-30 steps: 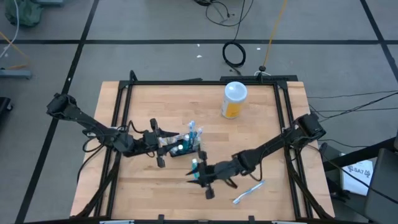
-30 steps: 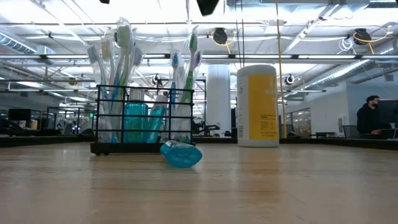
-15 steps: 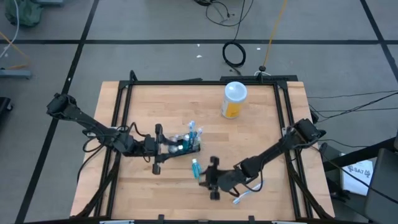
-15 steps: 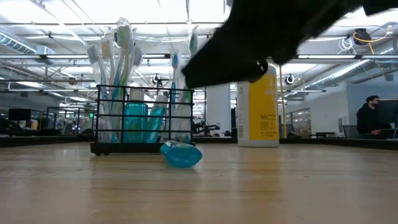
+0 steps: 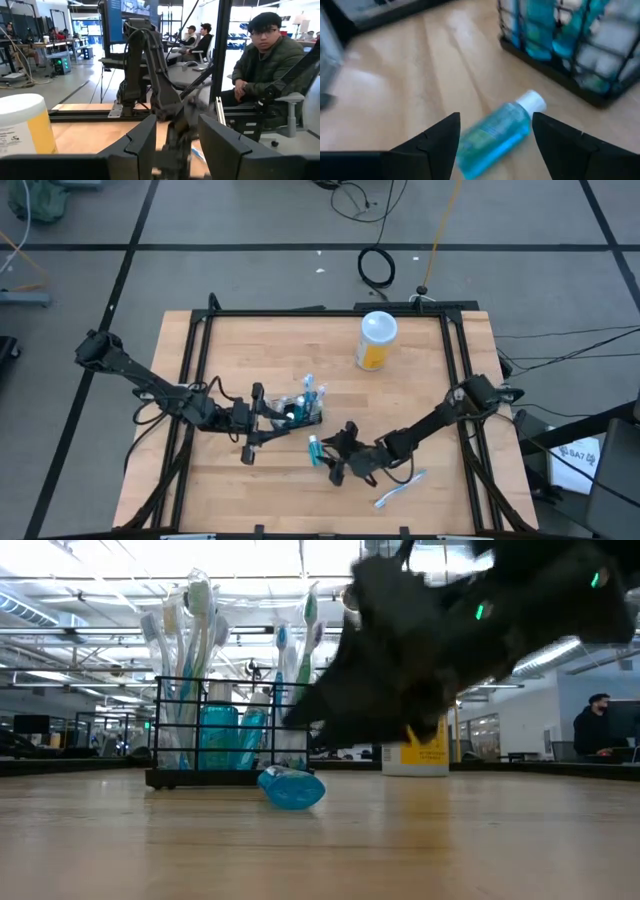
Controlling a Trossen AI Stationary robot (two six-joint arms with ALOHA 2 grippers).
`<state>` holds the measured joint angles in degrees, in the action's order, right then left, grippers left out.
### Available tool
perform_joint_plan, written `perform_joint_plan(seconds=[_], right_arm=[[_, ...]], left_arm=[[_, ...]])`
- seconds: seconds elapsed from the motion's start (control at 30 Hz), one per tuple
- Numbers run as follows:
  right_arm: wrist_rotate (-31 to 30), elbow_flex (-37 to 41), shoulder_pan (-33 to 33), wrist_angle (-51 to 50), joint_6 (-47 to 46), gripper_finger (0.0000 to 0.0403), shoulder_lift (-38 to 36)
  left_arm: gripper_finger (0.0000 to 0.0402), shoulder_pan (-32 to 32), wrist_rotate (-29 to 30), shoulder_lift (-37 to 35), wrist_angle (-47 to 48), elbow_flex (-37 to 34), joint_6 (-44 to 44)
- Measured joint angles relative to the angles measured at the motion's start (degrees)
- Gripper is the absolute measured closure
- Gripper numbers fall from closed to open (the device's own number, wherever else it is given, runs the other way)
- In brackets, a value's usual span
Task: Pick & Place toothbrushing station
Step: Put the mouthwash bottle into the black wire organizer
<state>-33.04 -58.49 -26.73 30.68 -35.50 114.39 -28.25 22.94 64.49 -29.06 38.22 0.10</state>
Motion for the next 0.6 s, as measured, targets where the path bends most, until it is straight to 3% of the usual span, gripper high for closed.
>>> perform_joint_plan(seconds=[0.4,0.6], right_arm=[[0.2,-3.6,2.5,1.0,-2.2,0.0166,7.9],[4.9,-3.7,2.9,-2.7,1.8,0.0167,7.4]], left_arm=[[0.025,0.0,-3.5,0.0,0.6,0.0,0.9],[0.025,0.1,-3.5,0.0,0.6,0.0,0.9]])
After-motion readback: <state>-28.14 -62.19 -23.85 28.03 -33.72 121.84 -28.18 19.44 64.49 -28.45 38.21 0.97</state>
